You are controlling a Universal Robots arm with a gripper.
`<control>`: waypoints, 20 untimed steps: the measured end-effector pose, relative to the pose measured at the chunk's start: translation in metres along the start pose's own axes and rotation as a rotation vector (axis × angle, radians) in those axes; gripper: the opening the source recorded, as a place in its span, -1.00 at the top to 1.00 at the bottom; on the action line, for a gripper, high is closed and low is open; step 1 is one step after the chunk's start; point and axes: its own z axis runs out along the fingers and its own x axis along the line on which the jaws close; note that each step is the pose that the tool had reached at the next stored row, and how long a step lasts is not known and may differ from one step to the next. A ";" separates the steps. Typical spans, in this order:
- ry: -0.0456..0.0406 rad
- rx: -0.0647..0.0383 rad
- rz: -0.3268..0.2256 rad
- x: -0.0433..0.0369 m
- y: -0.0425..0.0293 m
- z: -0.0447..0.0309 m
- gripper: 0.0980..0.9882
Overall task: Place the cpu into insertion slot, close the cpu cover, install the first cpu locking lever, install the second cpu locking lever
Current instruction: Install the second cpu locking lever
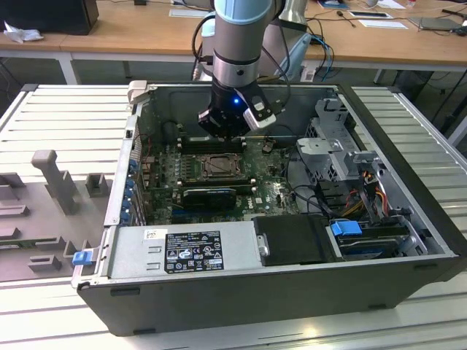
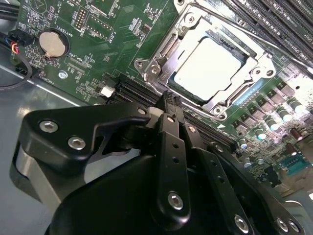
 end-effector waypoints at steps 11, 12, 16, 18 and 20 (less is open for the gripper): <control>0.0000 0.000 0.000 0.0002 -0.0026 -0.0003 0.98; 0.0000 0.000 0.000 0.0002 -0.0030 -0.0003 0.98; -0.0001 0.000 0.000 0.0002 -0.0039 -0.0004 0.98; 0.0001 0.000 0.000 0.0003 -0.0041 -0.0012 0.98; 0.0000 0.000 0.000 0.0003 -0.0038 -0.0038 0.98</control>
